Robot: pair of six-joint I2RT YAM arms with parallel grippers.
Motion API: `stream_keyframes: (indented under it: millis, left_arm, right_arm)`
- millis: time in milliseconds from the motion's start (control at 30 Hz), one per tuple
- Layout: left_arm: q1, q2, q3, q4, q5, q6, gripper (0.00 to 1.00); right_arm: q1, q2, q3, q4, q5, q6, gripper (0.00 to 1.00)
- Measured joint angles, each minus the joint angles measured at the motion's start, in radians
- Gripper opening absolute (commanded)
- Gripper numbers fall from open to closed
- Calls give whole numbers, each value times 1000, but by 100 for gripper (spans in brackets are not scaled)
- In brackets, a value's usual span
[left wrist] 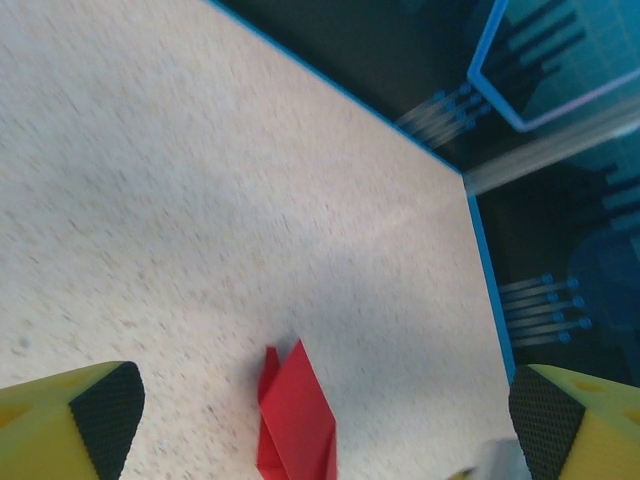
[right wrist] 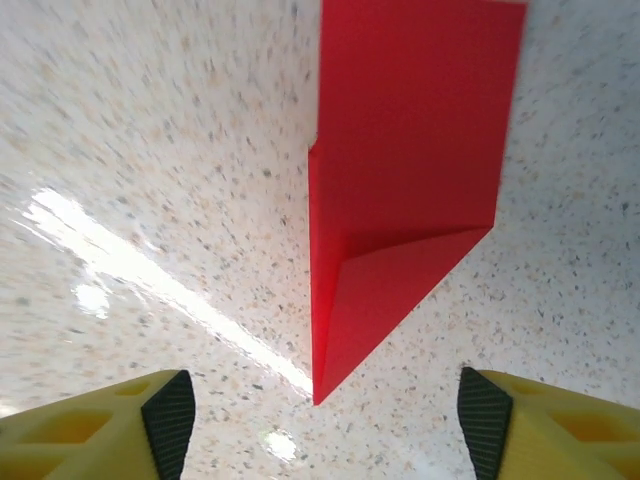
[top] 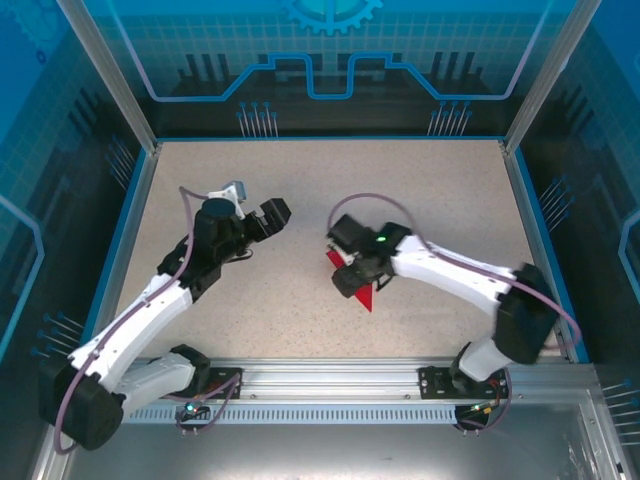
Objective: Fold a paper plane with a square sheet of paper (fold left side to right side)
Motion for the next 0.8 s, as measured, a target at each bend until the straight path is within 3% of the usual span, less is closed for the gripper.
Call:
stream_keyframes:
  millis: [167,400,667,800]
  left_arm:
    - [-16,174,-2,106,153,-69,91]
    - [-117,418,-1,180,202,-109,86]
    - [-190,678,87,223,202,-133,76]
    - [-215,755,140,256,201,-150,56]
  right_arm:
    - [-208,-254,-216,181,-226,31,90]
    - [-408,-457,-438,382,-454,102,98]
    - [-512,-505,-528,478,-596,150,99]
    - [-525,-508,-539,495,-620,156,99]
